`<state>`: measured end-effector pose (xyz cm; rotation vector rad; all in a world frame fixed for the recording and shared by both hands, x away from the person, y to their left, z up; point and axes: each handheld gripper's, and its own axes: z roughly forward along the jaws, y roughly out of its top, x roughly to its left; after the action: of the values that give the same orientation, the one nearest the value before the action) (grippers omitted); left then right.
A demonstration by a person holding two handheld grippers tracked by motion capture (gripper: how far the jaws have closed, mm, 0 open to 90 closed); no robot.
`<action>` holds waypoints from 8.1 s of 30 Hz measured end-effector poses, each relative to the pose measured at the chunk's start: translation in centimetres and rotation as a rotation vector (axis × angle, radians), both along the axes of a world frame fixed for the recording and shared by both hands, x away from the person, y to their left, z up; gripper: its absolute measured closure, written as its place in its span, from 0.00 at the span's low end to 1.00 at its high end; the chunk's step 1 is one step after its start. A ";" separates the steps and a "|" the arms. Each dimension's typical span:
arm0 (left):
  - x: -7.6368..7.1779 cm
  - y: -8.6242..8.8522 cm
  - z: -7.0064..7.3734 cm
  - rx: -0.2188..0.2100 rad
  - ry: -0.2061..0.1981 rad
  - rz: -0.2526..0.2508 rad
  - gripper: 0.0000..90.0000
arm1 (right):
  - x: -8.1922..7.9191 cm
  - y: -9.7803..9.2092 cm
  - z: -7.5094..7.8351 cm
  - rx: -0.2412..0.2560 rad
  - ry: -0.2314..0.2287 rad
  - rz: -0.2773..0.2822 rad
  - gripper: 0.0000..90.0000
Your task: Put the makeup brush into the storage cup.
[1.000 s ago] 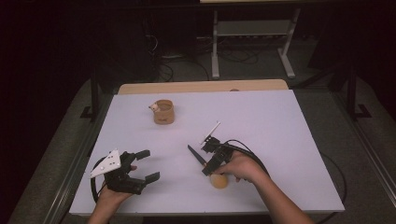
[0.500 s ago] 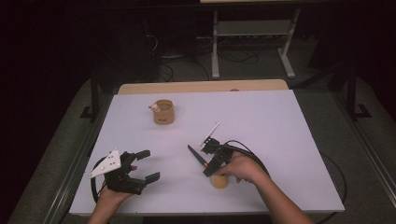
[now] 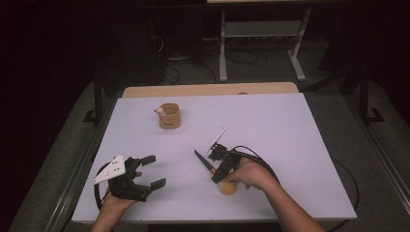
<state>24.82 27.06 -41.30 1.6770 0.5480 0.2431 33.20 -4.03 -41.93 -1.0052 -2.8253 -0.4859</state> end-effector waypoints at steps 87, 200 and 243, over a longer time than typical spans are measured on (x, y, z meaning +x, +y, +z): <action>1.5 -1.1 2.0 0.122 0.016 -0.074 0.12 | -1.3 -3.5 5.0 0.112 -0.255 0.204 0.70; 6.8 -16.7 5.0 0.814 0.013 -0.633 0.83 | -1.5 -2.5 8.3 0.127 -0.159 0.500 0.71; 6.7 -13.8 4.6 0.718 0.139 -0.451 0.83 | -1.4 -7.4 9.0 0.499 -0.386 0.260 0.07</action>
<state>31.54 13.23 -36.66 2.4760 0.1647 -0.0189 31.78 -11.42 -32.89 -0.4792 -2.8370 -1.3856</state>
